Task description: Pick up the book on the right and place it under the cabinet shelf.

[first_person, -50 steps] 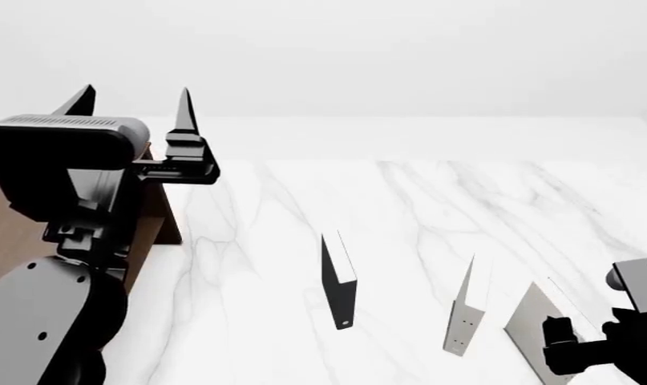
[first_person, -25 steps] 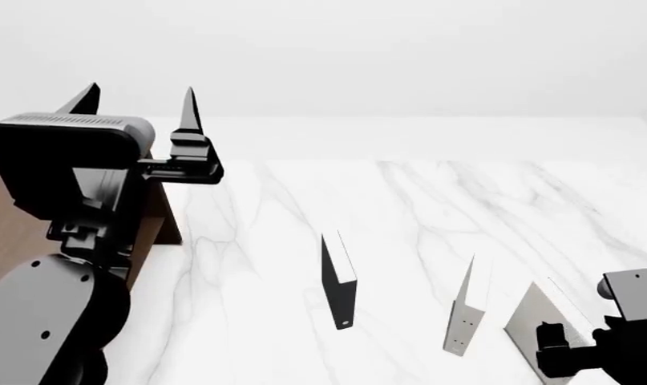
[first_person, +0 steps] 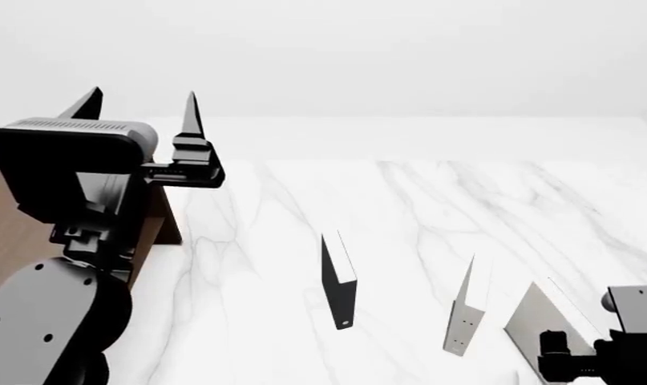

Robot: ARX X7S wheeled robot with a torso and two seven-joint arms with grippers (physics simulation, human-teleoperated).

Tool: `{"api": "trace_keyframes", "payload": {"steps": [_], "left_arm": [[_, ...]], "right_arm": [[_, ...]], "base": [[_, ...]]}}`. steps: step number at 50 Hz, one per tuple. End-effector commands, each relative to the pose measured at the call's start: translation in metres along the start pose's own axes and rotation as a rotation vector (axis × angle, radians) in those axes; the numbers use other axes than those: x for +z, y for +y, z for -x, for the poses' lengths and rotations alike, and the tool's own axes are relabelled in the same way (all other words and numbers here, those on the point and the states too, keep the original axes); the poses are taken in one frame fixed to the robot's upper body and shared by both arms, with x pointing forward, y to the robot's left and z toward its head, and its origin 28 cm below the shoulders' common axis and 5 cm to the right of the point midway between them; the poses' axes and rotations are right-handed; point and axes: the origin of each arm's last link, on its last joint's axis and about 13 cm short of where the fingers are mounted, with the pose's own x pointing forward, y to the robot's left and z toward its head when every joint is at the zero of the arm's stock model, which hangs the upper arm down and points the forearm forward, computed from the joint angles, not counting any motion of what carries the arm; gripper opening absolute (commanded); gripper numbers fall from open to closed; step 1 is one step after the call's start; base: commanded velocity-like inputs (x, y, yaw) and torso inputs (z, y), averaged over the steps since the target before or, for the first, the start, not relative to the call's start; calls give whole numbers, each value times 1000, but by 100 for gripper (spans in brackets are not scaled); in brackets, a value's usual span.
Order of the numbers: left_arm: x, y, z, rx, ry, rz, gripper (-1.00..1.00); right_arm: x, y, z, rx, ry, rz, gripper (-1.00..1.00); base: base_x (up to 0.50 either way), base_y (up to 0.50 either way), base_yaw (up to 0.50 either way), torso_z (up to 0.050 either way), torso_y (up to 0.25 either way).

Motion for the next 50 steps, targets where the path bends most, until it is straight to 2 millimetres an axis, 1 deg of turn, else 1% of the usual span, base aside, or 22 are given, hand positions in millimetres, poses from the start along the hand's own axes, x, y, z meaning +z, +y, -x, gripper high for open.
{"api": "trace_keyframes", "payload": {"steps": [1,24,34,35,50], "left_arm": [[-1,-1,0,-2,3,-1,100],[-1,-1,0,-3,3,-1,100],[-1,-1,0,-7,3,-1,100],[0,-1,0,-7,2,-2,100],[3,0,-1,-9,-4,-3,100]], "right_arm": [[-9,-1,-7,-19,1,-22,100],[-23,2,-16,-5,24,-47,100],[-25,2,-16,-8,31,-45,100],[-26,2,-16,-9,31,-41,-100],[-20,4,-12,9,22,-42,-100]], "base": [[0,0,0,0,0],[0,0,0,0,0],[0,0,0,0,0],[0,0,0,0,0],[0,0,0,0,0]]}}
